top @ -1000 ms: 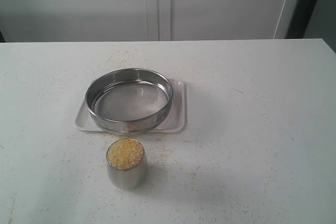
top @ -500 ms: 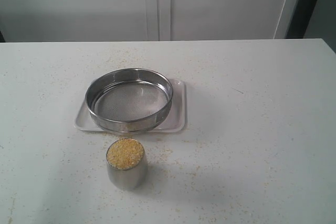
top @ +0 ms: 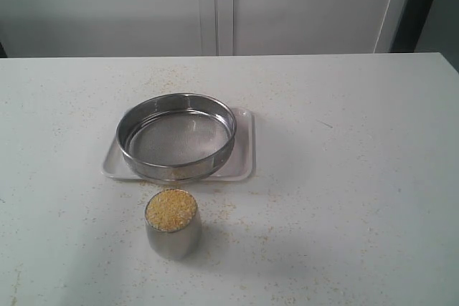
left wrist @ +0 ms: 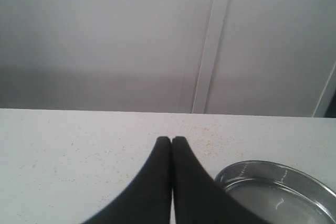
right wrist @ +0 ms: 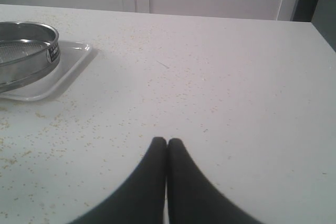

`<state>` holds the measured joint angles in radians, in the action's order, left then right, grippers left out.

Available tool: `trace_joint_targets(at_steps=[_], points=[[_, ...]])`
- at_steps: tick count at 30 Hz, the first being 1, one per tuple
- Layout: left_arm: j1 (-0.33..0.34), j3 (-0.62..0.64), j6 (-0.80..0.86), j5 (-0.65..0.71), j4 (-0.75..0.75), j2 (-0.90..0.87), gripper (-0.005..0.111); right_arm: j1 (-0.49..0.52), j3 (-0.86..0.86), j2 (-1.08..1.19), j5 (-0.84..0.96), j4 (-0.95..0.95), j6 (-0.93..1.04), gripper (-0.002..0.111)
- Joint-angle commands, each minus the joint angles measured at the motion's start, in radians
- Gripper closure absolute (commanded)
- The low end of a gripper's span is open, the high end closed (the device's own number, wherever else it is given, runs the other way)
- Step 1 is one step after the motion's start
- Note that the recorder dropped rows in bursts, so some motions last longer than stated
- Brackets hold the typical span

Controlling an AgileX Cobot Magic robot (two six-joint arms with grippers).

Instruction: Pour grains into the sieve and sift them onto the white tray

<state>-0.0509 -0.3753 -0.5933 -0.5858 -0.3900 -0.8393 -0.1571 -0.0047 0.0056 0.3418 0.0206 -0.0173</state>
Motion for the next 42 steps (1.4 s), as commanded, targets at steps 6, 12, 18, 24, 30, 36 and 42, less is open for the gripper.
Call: trace_joint_targets(at_steps=[6, 12, 18, 24, 30, 36, 42], points=[[0.000, -0.028, -0.090, -0.262, -0.190, -0.150, 0.107, 0.009, 0.005, -0.006, -0.007, -0.004, -0.006, 0.108], [-0.002, -0.034, -0.091, -0.367, -0.327, -0.213, 0.107, 0.009, 0.005, -0.006, -0.007, -0.004, -0.006, 0.108], [-0.004, -0.034, -0.088, -0.464, -0.357, -0.290, 0.107, 0.009, 0.005, -0.006, -0.007, -0.004, -0.006, 0.108], [-0.004, -0.034, -0.084, -0.542, -0.470, -0.352, 0.107, 0.009, 0.005, -0.006, -0.007, -0.004, -0.006, 0.108], [-0.004, -0.034, -0.053, -0.629, -0.541, -0.408, 0.107, 0.009, 0.005, -0.006, -0.007, -0.004, -0.006, 0.108], [-0.004, -0.055, -0.031, -0.635, -0.640, -0.447, 0.107, 0.009, 0.005, -0.006, -0.007, -0.004, -0.006, 0.108], [-0.066, -0.089, -0.031, -0.635, -0.664, -0.477, 0.081, 0.009, 0.005, -0.006, -0.007, -0.004, -0.006, 0.108]])
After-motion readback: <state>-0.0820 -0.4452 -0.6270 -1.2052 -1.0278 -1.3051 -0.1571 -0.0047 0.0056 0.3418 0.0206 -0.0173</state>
